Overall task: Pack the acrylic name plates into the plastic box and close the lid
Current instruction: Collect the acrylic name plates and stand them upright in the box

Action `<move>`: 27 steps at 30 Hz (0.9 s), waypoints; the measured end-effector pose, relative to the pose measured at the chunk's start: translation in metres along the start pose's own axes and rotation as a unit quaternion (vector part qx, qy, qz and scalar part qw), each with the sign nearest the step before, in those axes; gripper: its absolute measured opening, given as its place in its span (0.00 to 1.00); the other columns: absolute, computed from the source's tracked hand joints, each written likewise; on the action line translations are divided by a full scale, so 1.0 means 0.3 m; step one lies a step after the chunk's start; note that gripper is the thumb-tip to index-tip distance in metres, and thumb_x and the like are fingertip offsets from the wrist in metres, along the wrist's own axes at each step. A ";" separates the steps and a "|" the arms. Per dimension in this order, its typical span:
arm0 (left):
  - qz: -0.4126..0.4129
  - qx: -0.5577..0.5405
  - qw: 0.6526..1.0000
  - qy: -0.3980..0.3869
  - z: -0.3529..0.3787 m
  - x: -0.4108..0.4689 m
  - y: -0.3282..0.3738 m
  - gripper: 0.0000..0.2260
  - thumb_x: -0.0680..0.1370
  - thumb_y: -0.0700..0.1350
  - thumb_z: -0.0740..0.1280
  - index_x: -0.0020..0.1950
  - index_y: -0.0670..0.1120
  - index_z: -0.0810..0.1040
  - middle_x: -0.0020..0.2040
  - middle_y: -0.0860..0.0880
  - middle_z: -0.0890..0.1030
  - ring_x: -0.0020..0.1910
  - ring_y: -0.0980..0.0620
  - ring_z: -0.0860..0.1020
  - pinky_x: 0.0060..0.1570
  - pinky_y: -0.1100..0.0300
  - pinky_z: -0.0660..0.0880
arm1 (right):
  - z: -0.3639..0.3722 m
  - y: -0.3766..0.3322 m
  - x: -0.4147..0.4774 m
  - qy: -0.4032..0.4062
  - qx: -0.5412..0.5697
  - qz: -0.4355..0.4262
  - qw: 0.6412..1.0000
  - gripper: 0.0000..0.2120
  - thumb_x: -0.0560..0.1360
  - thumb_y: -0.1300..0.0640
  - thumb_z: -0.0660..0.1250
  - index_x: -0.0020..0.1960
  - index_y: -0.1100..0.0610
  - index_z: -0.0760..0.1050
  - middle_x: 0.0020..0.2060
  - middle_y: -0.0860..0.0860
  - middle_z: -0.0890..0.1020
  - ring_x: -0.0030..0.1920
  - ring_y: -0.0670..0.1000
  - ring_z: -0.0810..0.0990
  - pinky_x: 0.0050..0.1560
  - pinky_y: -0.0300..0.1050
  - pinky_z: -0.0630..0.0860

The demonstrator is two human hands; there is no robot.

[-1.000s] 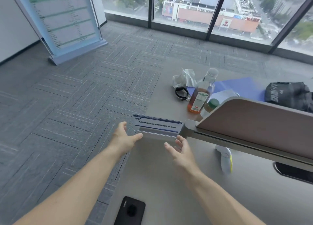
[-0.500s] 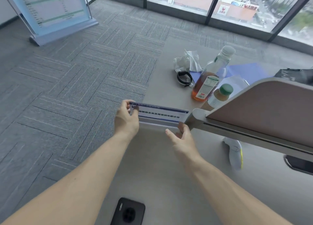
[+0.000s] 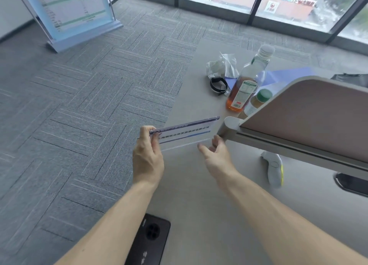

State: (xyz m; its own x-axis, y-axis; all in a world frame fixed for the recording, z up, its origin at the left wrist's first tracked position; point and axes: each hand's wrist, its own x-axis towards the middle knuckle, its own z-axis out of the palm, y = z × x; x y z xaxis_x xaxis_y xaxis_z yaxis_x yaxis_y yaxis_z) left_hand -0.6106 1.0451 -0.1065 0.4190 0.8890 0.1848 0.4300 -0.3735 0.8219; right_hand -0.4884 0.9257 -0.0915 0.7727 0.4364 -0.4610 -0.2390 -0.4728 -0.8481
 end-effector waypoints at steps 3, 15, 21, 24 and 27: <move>0.018 0.050 0.998 0.035 -0.086 -0.069 0.065 0.08 0.86 0.47 0.60 0.58 0.43 0.74 0.44 0.52 0.79 0.37 0.49 0.78 0.32 0.60 0.68 | -0.017 -0.008 -0.040 -0.009 0.031 0.010 0.999 0.35 0.80 0.51 0.67 0.81 0.55 0.53 0.80 0.50 0.61 0.77 0.51 0.64 0.75 0.49 0.63; 0.069 -0.028 0.997 0.008 -0.474 -0.407 0.513 0.03 0.84 0.52 0.59 0.54 0.55 0.72 0.47 0.58 0.84 0.43 0.57 0.84 0.40 0.41 0.84 | -0.402 -0.248 -0.378 -0.106 0.227 -0.033 0.968 0.19 0.82 0.60 0.63 0.73 0.55 0.69 0.67 0.53 0.76 0.60 0.59 0.81 0.59 0.60 0.81; 0.093 -0.065 0.993 -0.041 -0.424 -0.547 0.835 0.05 0.85 0.50 0.61 0.56 0.52 0.75 0.49 0.63 0.83 0.47 0.60 0.84 0.43 0.49 0.85 | -0.804 -0.262 -0.612 -0.067 0.162 -0.132 0.976 0.09 0.79 0.67 0.66 0.55 0.57 0.81 0.53 0.57 0.85 0.49 0.54 0.86 0.48 0.47 0.85; 0.092 -0.090 0.990 -0.060 -0.357 -0.621 1.012 0.04 0.85 0.48 0.62 0.52 0.55 0.75 0.49 0.60 0.83 0.49 0.54 0.84 0.45 0.46 0.85 | -1.035 -0.232 -0.701 -0.036 0.169 -0.150 0.974 0.07 0.80 0.67 0.65 0.55 0.61 0.81 0.52 0.61 0.85 0.46 0.53 0.87 0.46 0.46 0.85; 0.101 -0.106 0.984 -0.101 -0.273 -0.699 1.193 0.03 0.84 0.47 0.63 0.53 0.55 0.75 0.49 0.60 0.84 0.48 0.54 0.85 0.45 0.42 0.84 | -1.264 -0.196 -0.804 -0.002 0.195 -0.153 0.969 0.07 0.80 0.67 0.65 0.56 0.63 0.79 0.49 0.58 0.87 0.45 0.53 0.88 0.46 0.47 0.85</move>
State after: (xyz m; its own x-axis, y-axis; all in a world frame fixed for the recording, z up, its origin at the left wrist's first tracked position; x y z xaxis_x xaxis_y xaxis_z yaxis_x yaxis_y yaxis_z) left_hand -0.6101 0.7466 0.1931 0.6380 0.7236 0.2633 0.1531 -0.4544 0.8775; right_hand -0.4378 0.5580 0.1684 0.8402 0.5139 -0.1732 -0.2037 0.0030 -0.9790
